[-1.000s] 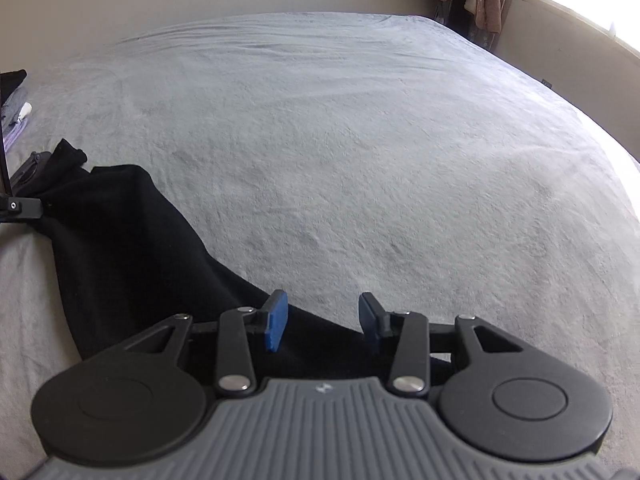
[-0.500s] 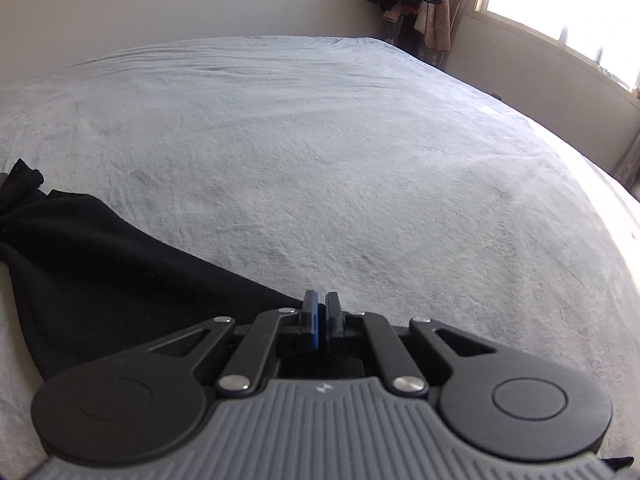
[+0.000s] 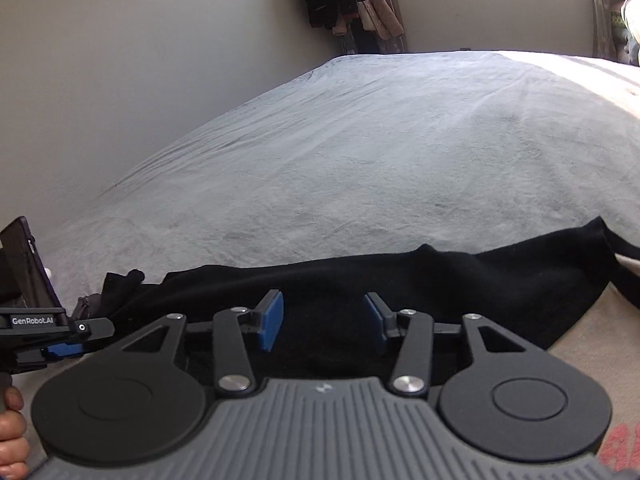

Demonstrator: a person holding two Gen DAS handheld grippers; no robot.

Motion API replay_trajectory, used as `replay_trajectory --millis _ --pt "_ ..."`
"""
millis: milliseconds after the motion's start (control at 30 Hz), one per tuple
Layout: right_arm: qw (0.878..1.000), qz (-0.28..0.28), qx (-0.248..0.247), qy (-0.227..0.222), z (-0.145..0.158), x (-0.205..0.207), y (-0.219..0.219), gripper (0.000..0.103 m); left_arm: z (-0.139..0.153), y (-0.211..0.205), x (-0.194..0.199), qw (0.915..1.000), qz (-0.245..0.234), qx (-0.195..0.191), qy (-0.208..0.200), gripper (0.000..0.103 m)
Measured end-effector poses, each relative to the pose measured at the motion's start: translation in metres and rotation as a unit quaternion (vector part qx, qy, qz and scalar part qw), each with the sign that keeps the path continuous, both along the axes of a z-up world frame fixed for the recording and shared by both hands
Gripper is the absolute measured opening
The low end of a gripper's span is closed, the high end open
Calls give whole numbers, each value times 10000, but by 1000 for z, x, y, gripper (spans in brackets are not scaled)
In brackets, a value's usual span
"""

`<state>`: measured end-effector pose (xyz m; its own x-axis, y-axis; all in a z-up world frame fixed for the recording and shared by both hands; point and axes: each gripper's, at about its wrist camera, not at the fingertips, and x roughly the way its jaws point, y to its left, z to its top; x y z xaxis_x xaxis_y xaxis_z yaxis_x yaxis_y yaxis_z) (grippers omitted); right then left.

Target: Fold clothes

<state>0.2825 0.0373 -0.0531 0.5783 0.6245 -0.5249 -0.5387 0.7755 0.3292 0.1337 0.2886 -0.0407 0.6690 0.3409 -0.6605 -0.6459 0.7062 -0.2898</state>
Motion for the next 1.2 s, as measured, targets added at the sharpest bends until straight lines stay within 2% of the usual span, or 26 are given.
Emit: replay_trajectory --millis 133,267,400,567,667,867,1000,1033,1067,1100,1133,1200 --pt "9974 21 650 294 -7 -16 -8 49 9 -12 -4 9982 -109 571 -111 34" --pt "9915 66 1172 558 -20 -17 -15 49 7 -15 8 9933 -111 1149 41 34" --pt "9896 129 1347 486 -15 -18 -23 49 6 -17 21 9848 -109 1721 199 34" --pt "9804 -150 1811 763 -17 -9 -43 49 3 -18 39 9706 -26 2359 473 34" --pt "9738 -181 2084 887 -16 -7 -48 49 3 -16 62 9654 106 2432 938 34" --pt "9696 -198 2269 892 -13 -10 -53 49 17 -19 81 9711 -109 2223 864 34" --pt "9643 -231 2463 945 -13 -10 -60 49 8 -17 92 9638 -167 2269 1391 35" --pt "9630 -237 2509 957 -13 -9 -61 49 6 -17 94 9615 -180 2281 1525 29" --pt "9620 -242 2544 966 -13 -7 -62 49 3 -16 97 9589 -194 2292 1660 16" --pt "9615 -251 2560 969 -14 -5 -62 49 1 -16 99 9562 -207 2303 1794 8" --pt "9612 -259 2567 971 -14 -5 -62 49 -1 -15 102 9533 -221 2313 1928 6" --pt "9609 -267 2576 979 -14 -5 -62 49 8 -13 95 9553 -129 2401 1719 6"
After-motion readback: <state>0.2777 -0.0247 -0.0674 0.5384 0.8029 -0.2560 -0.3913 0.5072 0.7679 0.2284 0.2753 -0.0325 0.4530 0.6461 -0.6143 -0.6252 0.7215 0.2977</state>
